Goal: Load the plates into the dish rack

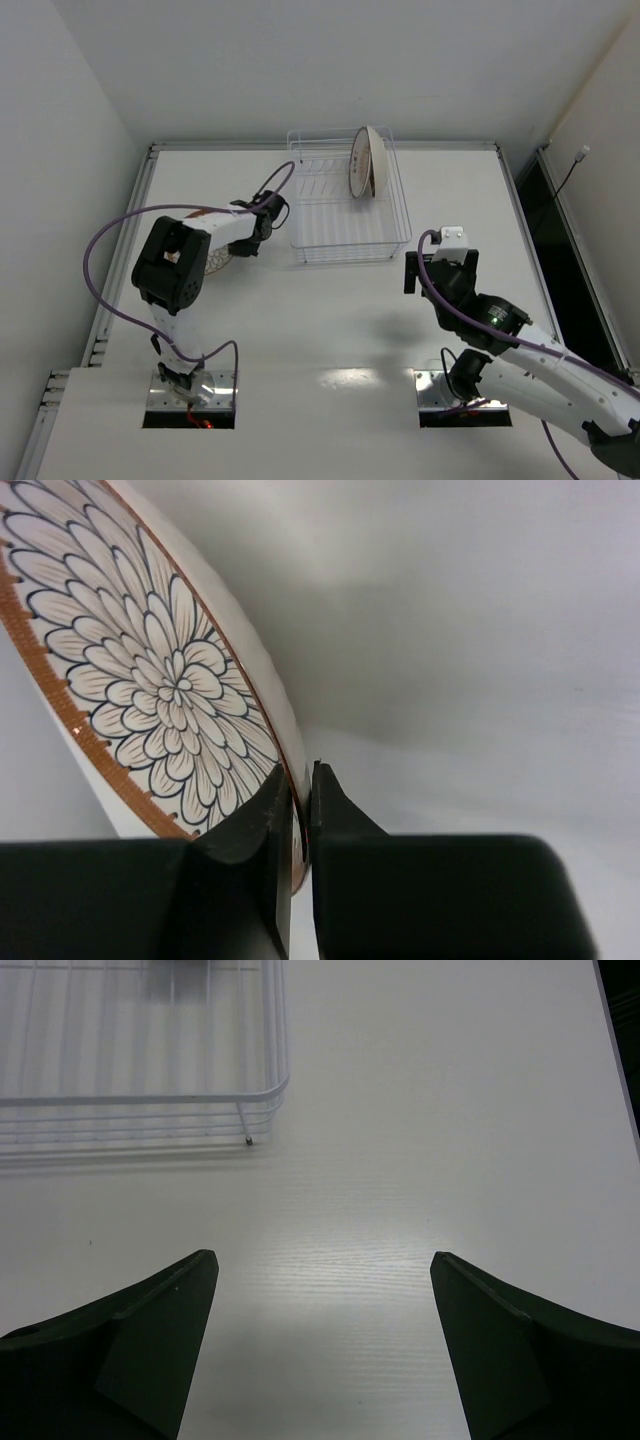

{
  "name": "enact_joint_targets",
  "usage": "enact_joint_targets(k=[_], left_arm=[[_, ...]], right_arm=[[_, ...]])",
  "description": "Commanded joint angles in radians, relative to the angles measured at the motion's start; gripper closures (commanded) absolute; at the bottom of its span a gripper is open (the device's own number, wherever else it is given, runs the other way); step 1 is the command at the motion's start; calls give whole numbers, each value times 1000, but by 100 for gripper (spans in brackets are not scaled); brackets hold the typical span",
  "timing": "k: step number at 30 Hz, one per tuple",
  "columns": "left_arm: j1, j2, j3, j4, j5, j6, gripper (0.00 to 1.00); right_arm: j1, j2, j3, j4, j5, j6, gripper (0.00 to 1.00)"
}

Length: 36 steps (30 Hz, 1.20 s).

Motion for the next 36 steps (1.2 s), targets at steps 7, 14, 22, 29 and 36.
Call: enact_joint_targets(k=[7, 14, 22, 29, 36], left_arm=[[26, -124, 134, -24, 174, -74, 100], [3, -300, 467, -52, 206, -133, 100], [3, -392, 582, 257, 346, -233, 100], [37, -342, 407, 868, 739, -467, 100], [82, -45, 550, 1189, 1007, -806, 100]], right_arm=[[5, -5, -9, 37, 26, 14, 14], [5, -5, -18, 37, 35, 14, 14], [5, 4, -18, 37, 35, 14, 14], [5, 4, -18, 37, 35, 23, 14], [5, -7, -18, 37, 44, 34, 14]])
